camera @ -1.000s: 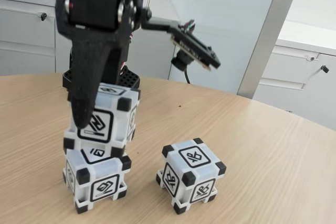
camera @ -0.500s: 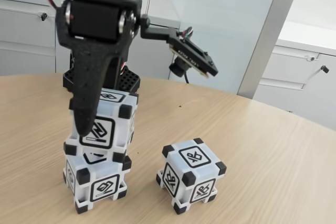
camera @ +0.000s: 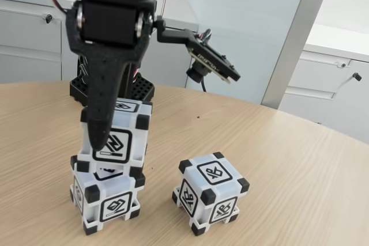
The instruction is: Stack cubes from left to right.
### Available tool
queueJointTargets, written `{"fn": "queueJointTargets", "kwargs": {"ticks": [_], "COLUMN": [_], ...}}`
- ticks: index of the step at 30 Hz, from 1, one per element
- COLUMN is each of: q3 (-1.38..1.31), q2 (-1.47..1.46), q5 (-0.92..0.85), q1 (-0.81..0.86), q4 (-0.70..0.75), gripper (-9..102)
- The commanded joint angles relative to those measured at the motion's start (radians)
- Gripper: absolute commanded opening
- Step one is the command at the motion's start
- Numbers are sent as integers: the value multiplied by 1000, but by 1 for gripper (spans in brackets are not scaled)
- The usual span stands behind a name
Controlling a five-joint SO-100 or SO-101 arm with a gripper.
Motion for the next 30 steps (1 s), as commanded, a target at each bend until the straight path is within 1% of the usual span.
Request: {"fn": "queueJointTargets", "kwargs": {"ticks": [1, 14, 30], "q3": [-48, -46, -48], "q2": [2, 12, 23], "q5": [-6, -63, -57], "q1": [-2, 0, -3], "q4": [-11, -11, -11], "gripper": [20, 26, 27]}}
